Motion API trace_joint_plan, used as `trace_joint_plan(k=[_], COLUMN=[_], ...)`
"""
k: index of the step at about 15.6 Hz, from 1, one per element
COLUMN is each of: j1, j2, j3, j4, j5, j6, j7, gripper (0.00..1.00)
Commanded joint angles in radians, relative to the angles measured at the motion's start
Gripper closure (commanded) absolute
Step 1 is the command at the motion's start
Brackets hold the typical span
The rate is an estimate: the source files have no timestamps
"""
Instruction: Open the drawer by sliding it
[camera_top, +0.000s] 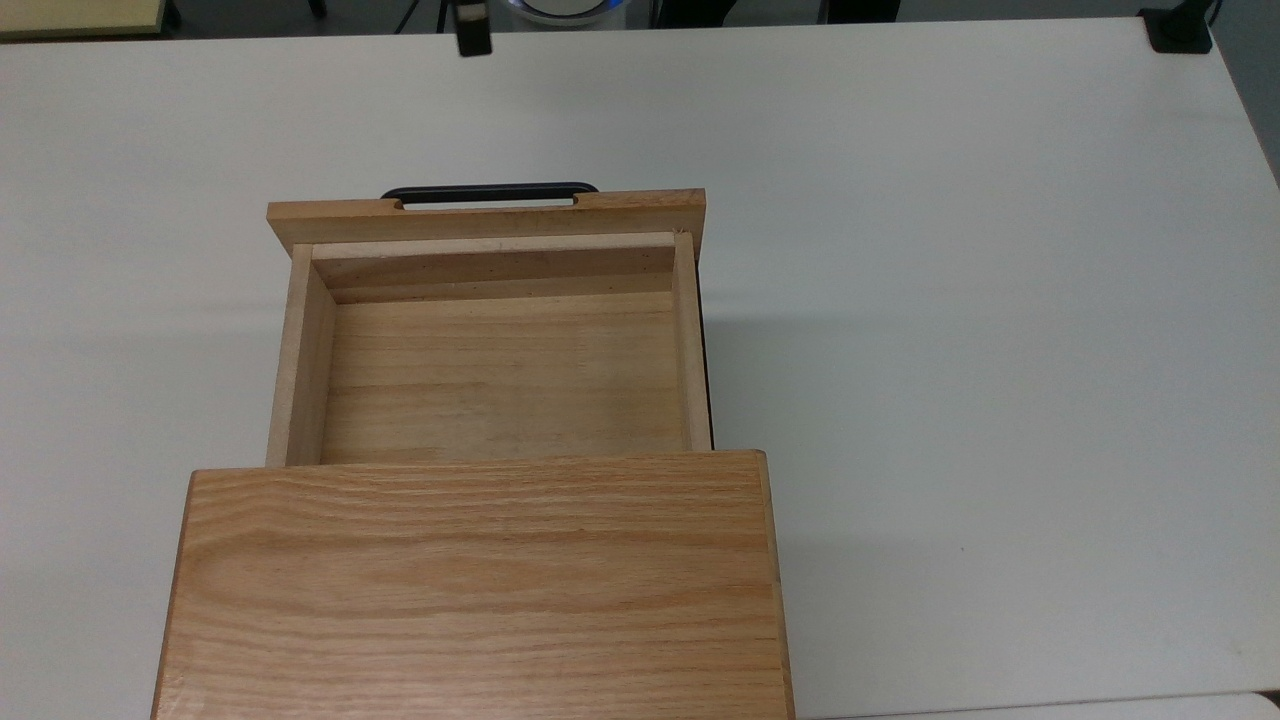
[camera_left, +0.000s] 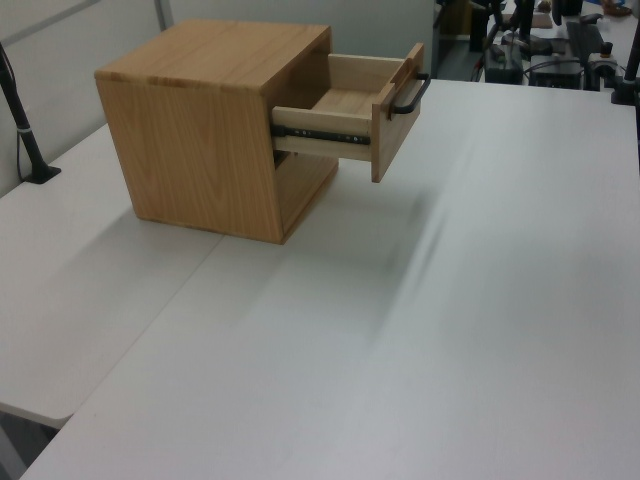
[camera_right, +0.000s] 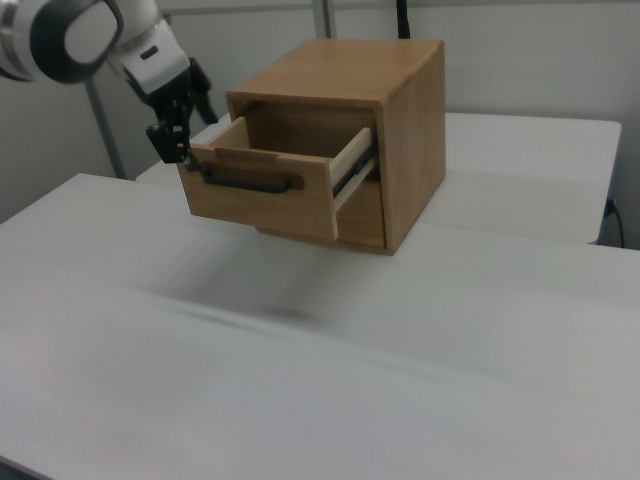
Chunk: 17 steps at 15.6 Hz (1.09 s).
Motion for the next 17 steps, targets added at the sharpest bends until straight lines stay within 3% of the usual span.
trace_joint_plan(k=[1, 9, 14, 15, 17], j1=[0.009, -0.002, 0.004, 0.004, 0.007], j2=[0.000, 0.023, 0.101, 0.138, 0.158], j3=[0.004, 0.006, 0.009, 0.009, 0.009], j4=[0.057, 0.093, 0.116, 0.126, 0.149], j5=[0.007, -0.016, -0.057, -0.056, -0.059], j6=[-0.200, -0.432, -0.487, -0.489, -0.471], j7=[-0.290, -0.889, -1.383, -1.431, -1.401], gripper=[0.00, 0.00, 0.00, 0.00, 0.00])
